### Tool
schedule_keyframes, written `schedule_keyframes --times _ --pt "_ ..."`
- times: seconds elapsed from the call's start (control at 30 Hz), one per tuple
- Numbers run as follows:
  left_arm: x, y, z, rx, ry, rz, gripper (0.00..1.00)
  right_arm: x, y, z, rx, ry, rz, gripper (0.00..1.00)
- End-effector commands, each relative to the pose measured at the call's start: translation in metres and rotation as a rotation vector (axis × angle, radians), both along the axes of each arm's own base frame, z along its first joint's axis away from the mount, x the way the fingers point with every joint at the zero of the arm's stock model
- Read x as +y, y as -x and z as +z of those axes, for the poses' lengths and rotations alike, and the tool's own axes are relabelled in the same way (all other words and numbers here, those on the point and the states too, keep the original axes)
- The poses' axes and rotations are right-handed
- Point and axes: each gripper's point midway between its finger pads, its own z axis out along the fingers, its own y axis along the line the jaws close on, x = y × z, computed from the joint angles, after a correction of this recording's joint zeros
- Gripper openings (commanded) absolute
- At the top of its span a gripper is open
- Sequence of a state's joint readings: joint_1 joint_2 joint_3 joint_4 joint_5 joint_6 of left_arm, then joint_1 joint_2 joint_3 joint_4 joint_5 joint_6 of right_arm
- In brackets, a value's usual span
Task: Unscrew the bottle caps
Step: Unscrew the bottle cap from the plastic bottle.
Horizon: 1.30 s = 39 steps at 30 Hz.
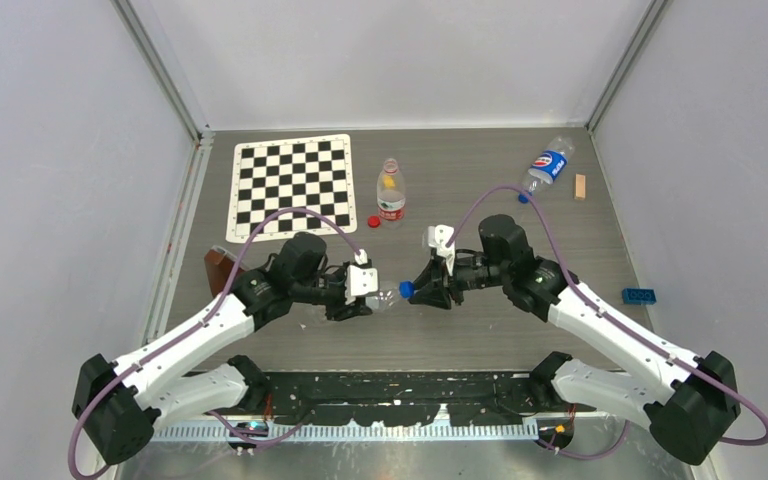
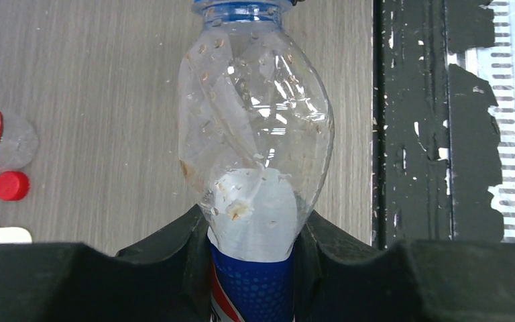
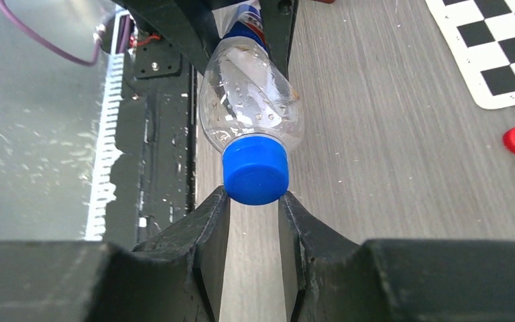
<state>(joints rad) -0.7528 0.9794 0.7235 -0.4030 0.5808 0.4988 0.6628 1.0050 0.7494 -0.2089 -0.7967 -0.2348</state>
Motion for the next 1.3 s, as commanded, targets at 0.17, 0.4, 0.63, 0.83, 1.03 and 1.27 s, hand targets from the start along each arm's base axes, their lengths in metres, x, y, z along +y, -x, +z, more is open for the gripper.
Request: schedule_keyframes --times 0.17,0.4,0.63,0.83,1.03,1.27 --pt "-0.01 -0.003 0.02 -0.021 0.06 -0.01 0.0 0.001 -0.032 0.024 -0.187 -0.05 -0.156 0.05" --pt "0.0 -0.024 0.009 -0.122 0.032 0.089 0.0 0.0 -0.042 0.043 0.26 -0.2 -0.479 0.64" --pt "0.0 -0.027 0.01 -0.145 0.039 0.098 0.0 0.005 -0.04 0.044 0.497 -0.214 -0.539 0.68" --pt "0.002 -0.028 0.013 -0.152 0.042 0.109 0.0 0.012 -0.042 0.045 0.63 -0.238 -0.521 0.58" --pt "0.001 -0.028 0.014 -0.154 0.048 0.11 0.0 0.019 -0.032 0.038 0.692 -0.208 -0.456 0.51" --pt "0.0 -0.028 0.016 -0.153 0.058 0.111 0.0 0.027 -0.029 0.037 0.711 -0.212 -0.392 0.34"
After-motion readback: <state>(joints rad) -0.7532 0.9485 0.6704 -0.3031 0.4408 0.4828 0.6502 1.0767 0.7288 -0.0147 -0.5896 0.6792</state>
